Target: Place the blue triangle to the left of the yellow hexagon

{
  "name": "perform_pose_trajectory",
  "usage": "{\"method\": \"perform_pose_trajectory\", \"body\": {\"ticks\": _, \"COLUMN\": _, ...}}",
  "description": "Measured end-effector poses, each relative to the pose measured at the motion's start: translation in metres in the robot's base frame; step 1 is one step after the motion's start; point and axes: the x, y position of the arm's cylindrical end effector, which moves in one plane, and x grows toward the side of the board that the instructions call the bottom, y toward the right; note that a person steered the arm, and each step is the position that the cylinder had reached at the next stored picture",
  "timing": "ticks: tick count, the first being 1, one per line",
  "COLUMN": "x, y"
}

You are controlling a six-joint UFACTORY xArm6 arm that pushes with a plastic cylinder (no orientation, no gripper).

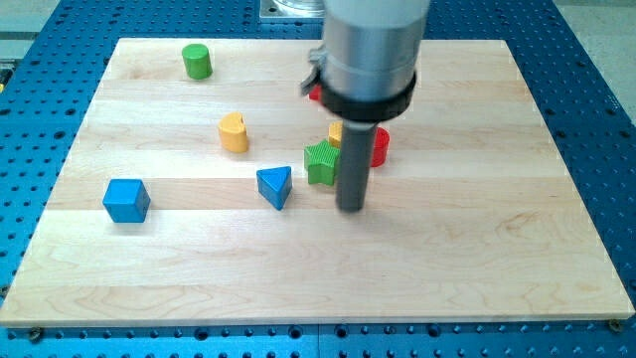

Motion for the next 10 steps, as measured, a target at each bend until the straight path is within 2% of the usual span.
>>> {"method": "perform_pose_trajectory", "body": {"ticks": 1, "x": 0.0, "y": -0.09}}
{"method": "perform_pose_trajectory", "body": {"ticks": 2, "x": -0.049, "y": -0.104}}
{"method": "perform_pose_trajectory", "body": {"ticks": 3, "x": -0.018, "y": -0.113}}
{"method": "perform_pose_trajectory", "body": {"ticks": 4, "x": 0.022, "y": -0.1}}
{"method": "perform_pose_trajectory", "body": {"ticks": 5, "x": -0.018, "y": -0.074}}
{"method": "perform_pose_trajectory", "body": {"ticks": 6, "x": -0.046, "y": -0.074}}
{"method": "perform_pose_trajectory", "body": {"ticks": 8, "x": -0.053, "y": -0.072}}
{"method": "perform_pose_trajectory", "body": {"ticks": 10, "x": -0.09, "y": -0.067}}
